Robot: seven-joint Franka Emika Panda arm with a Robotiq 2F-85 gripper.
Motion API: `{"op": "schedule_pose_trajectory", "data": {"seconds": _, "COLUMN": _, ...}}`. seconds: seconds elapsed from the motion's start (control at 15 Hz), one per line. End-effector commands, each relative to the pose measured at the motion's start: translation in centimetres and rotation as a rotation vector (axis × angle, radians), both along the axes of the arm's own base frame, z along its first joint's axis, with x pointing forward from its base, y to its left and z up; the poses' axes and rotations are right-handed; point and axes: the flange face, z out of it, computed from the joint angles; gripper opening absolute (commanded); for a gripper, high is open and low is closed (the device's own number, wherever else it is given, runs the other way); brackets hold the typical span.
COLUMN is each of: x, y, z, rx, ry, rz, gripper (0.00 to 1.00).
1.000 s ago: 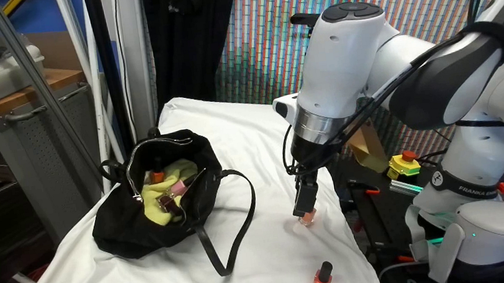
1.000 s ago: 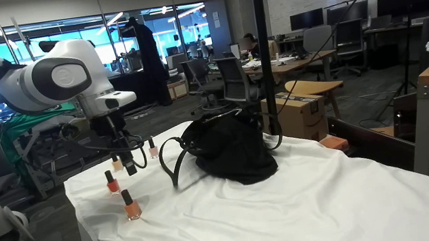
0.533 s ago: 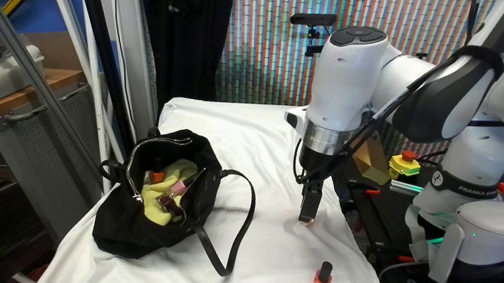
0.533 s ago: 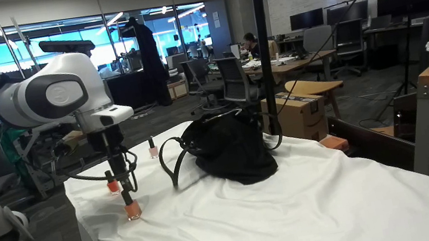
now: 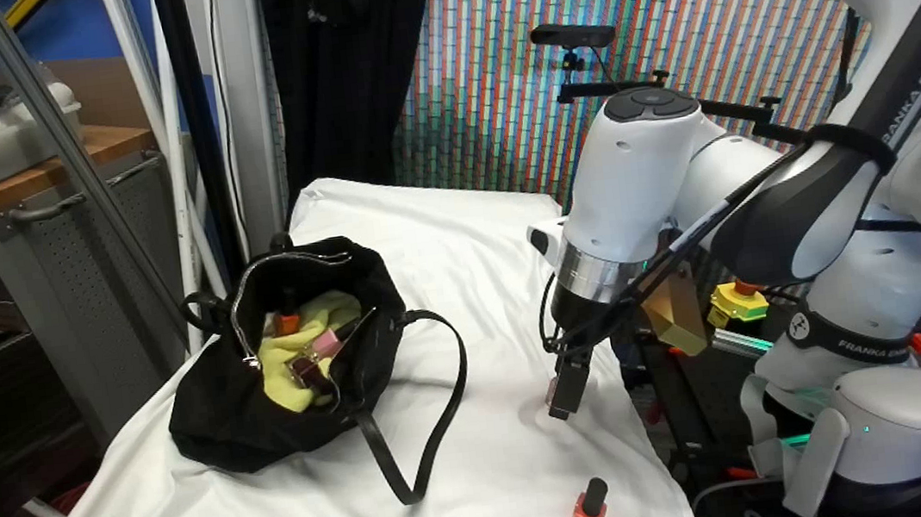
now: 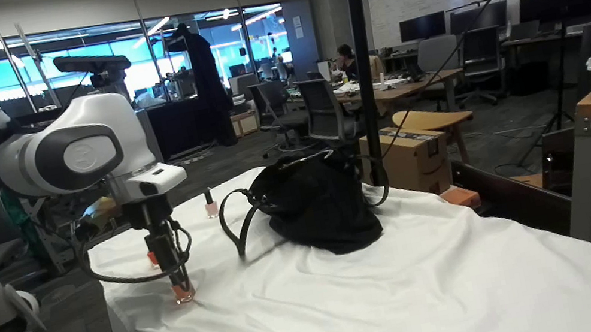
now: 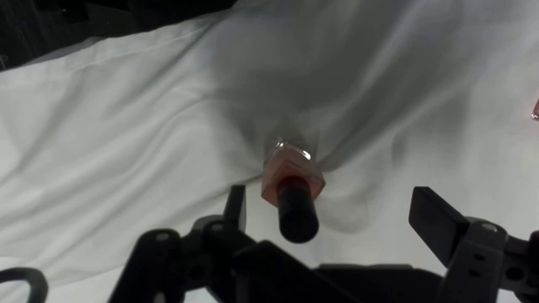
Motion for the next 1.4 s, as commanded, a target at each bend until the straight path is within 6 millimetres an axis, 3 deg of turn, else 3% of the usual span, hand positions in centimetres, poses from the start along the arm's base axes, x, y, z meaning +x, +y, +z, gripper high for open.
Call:
{"op": "schedule_pose_trajectory", "data": {"seconds": 0.0, "x": 0.4, "y": -0.6, "z": -1.5, "rx": 0.030, "ry": -0.016, "rz": -0.022, "gripper": 1.00}}
{"op": "schedule_pose_trajectory", "data": {"seconds": 0.33, "x": 0.4, "y": -1.5, "z": -3.6, "rx": 0.050, "ry": -0.003, "rz": -0.049, "gripper": 1.00}}
{"op": "schedule_pose_trajectory", "data": {"seconds": 0.93, "x": 0.8, "y": -1.9, "z": -3.6, "rx": 0.058, "ry": -0.024, "rz": -0.063, "gripper": 1.00}}
{"op": "schedule_pose_trajectory", "data": {"seconds": 1.07, "x": 0.8, "y": -1.9, "z": -3.6, "rx": 0.056, "ry": -0.023, "rz": -0.063, "gripper": 0.91}}
{"op": "schedule_pose_trajectory", "data": {"seconds": 1.13, "x": 0.8, "y": -1.9, "z": -3.5, "rx": 0.055, "ry": -0.023, "rz": -0.064, "gripper": 0.78}}
{"op": "schedule_pose_trajectory", "data": {"seconds": 1.33, "x": 0.8, "y": -1.9, "z": -3.4, "rx": 0.053, "ry": -0.021, "rz": -0.064, "gripper": 0.56}}
